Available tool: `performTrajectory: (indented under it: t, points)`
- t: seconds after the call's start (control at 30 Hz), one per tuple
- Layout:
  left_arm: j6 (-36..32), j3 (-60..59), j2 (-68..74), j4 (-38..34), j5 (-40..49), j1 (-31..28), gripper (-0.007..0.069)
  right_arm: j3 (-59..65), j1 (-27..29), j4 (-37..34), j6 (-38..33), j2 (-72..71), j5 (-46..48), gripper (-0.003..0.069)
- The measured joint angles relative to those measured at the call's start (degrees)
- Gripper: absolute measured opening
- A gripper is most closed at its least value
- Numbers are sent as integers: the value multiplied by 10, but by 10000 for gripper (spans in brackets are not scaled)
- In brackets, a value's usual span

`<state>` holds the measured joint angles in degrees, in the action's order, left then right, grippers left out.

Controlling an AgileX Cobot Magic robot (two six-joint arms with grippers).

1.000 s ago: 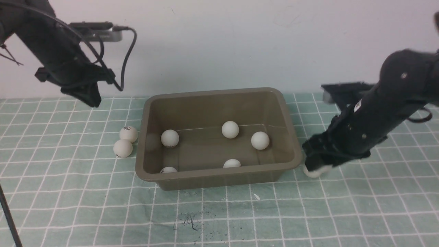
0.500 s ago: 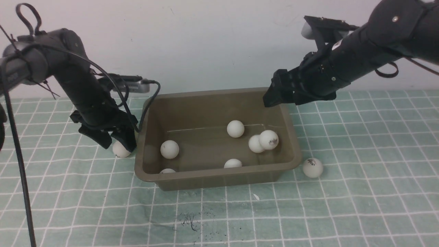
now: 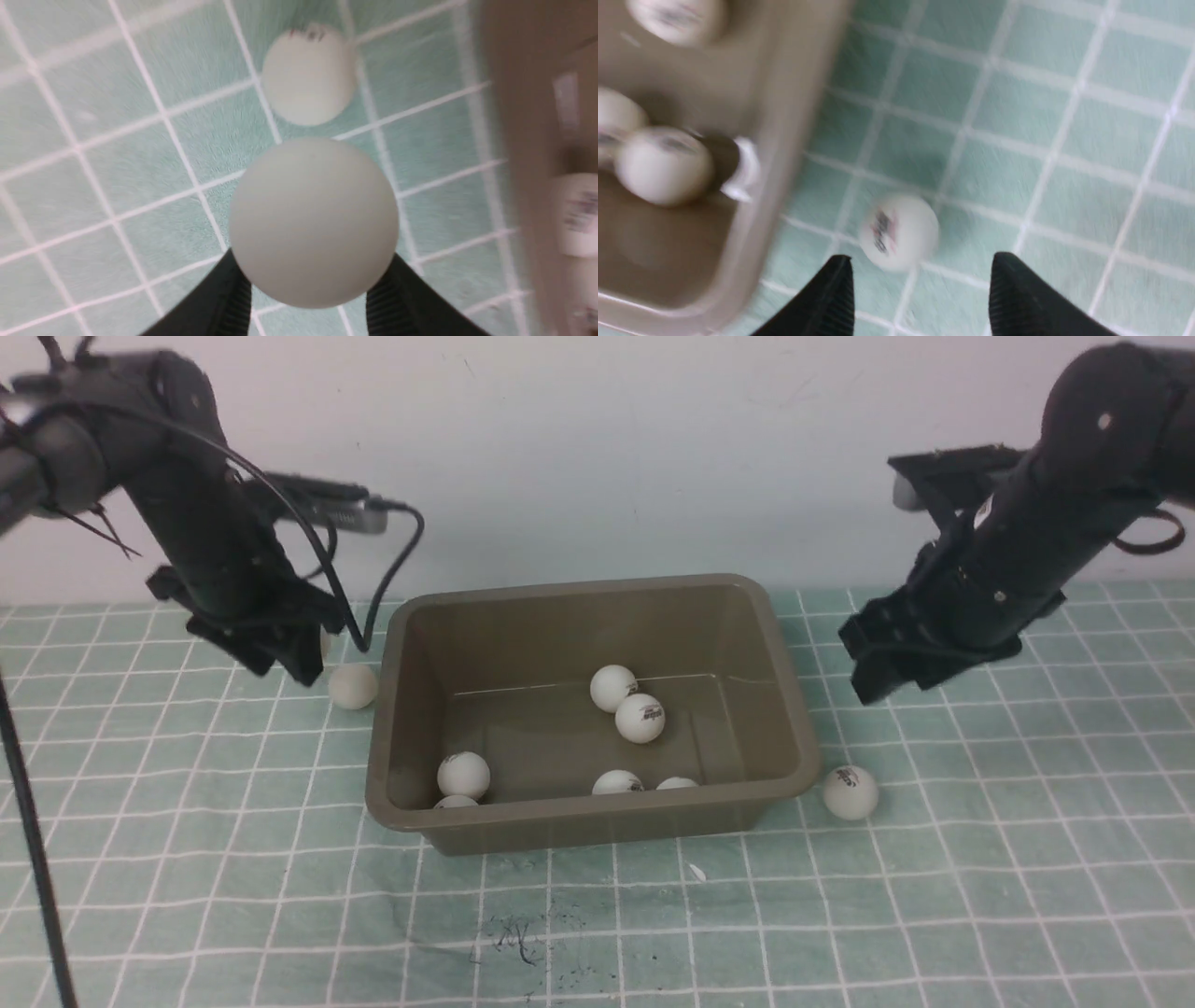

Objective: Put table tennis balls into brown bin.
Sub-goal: 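Drop the ball into the bin, then reach for and grasp a ping pong ball on the table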

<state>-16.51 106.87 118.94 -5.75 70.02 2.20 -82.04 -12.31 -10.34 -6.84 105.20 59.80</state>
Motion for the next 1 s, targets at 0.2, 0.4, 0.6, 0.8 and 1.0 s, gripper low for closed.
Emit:
performTrajectory:
  t: [0.2,0.4,0.6,0.8,1.0]
  points:
    - [-2,3,-61,-25,4,24,290,69,-2,-3,0,0,-63,358]
    - [-27,3,-51,-75,5,47,246,86,-2,-3,0,18,-102,405]
    - [-61,3,-1,-108,4,92,74,86,-2,-47,-5,64,-132,428]
    - [-51,2,45,-105,3,114,335,86,-2,-94,-47,88,-142,394]
    - [19,29,10,-31,3,78,173,51,17,-91,-40,79,-71,359]
